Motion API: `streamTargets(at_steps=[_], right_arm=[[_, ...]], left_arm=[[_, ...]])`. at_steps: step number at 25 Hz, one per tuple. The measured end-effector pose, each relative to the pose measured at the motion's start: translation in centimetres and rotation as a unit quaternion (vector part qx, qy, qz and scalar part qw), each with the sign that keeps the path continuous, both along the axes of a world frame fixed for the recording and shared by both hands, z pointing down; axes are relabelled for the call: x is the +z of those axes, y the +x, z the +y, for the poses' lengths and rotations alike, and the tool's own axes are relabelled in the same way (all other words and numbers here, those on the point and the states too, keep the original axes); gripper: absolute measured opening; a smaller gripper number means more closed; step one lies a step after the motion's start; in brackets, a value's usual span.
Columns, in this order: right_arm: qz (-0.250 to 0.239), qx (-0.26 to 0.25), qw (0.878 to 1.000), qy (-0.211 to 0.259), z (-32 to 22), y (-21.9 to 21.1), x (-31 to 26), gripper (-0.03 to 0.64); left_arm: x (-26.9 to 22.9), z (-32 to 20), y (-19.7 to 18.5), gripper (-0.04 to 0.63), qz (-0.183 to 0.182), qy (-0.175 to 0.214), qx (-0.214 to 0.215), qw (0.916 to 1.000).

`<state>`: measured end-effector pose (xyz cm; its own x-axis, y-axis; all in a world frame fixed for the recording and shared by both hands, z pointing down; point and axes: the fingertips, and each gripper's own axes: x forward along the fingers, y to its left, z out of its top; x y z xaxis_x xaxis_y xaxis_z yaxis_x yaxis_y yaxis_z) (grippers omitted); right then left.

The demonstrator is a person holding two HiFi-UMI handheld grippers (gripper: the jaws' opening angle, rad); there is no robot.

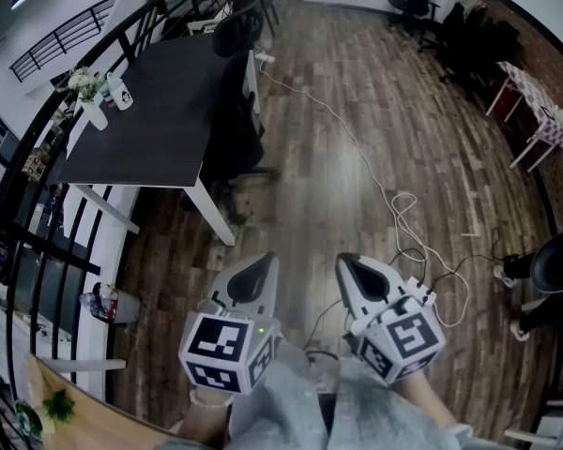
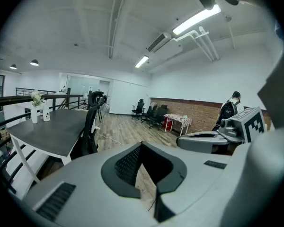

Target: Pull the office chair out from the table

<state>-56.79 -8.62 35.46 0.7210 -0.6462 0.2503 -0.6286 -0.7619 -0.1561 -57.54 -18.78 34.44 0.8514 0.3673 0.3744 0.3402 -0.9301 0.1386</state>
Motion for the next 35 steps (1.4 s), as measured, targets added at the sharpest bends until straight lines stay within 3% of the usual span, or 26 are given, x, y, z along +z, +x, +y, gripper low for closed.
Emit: streamTargets(at_steps=[22,28,35], right_arm=[[0.005,0.012,1.000,-0.020,5.1,-2.0,0.3,0.003],[0.002,0.028,1.000,-0.013,5.5,0.3,0.0,0.003],[0.011,0.056,0.998,-0.022,6.9,6.2,-0.6,0.003]], left_arm=[[-0.4,3.3,-2.4,0.012,0.006,-0.004,-0.006,1.0000],[-0.4,3.8,0.4,0.012,-0.006,-0.031,0.013,0.9994],[-0.7,5.6,7.4,0.012,-0.001,-0.032,0.058,0.9978]])
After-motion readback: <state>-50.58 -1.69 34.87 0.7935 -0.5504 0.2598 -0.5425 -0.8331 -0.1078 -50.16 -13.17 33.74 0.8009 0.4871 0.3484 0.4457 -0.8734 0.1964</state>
